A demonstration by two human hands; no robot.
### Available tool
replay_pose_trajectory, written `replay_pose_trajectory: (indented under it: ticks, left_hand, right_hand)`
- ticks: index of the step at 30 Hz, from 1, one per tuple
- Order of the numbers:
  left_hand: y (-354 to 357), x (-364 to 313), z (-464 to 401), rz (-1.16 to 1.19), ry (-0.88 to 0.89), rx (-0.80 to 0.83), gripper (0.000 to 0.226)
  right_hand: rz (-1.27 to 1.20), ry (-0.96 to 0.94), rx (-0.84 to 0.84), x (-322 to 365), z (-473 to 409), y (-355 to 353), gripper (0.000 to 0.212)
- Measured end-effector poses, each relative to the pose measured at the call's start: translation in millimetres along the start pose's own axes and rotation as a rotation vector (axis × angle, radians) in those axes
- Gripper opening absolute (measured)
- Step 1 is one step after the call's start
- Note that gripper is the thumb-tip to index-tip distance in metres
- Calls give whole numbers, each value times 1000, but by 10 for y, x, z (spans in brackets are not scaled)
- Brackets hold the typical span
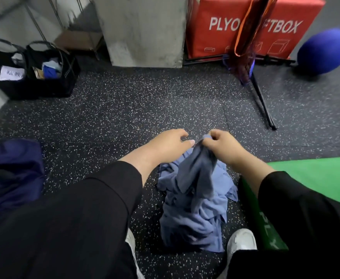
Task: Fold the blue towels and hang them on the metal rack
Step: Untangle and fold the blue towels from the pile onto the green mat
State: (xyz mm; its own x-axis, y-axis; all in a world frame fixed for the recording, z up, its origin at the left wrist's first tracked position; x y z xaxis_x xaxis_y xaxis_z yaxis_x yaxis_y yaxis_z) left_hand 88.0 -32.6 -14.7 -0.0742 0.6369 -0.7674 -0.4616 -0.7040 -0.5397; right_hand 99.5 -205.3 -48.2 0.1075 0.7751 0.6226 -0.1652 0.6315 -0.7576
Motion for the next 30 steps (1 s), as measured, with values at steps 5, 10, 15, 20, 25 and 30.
replay_pose_trajectory:
  ticks: [5, 10, 15, 20, 25, 30]
  left_hand:
    - [-154, -290, 249, 301, 155, -53, 51]
    - [-116, -428, 338, 445, 258, 11, 48]
    - [31, -324, 246, 459, 194, 74, 35]
    - [48, -331, 181, 505, 177, 75, 20]
    - [-2, -312, 132, 576, 159, 106, 9]
    - [-175, -368, 99, 589, 272, -104, 18]
  right_hand:
    - [-215, -137, -155, 528, 334, -809, 22]
    - [-267, -293, -54, 688, 642, -893, 29]
    - [-121, -358, 10, 684, 593, -815, 22]
    - [-113, -322, 117, 532, 489, -759, 24]
    - [-84, -331, 211, 449, 452, -716, 21]
    - [-166, -284, 338, 405, 486, -619, 52]
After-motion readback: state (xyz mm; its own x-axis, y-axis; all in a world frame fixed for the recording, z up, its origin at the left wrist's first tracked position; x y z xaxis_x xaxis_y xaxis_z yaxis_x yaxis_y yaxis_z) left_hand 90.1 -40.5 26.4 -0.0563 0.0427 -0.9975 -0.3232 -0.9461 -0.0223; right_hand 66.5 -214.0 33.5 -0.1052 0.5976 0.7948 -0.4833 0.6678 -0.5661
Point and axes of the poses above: each hand's wrist, its own z-axis away from the middle knuckle, its own y-axis out of the palm, x = y × z, the point moved 6 cm from there along -z, towards the middle knuckle, and after that the axes turned 15 degrees about z, right-handed, at the moved point
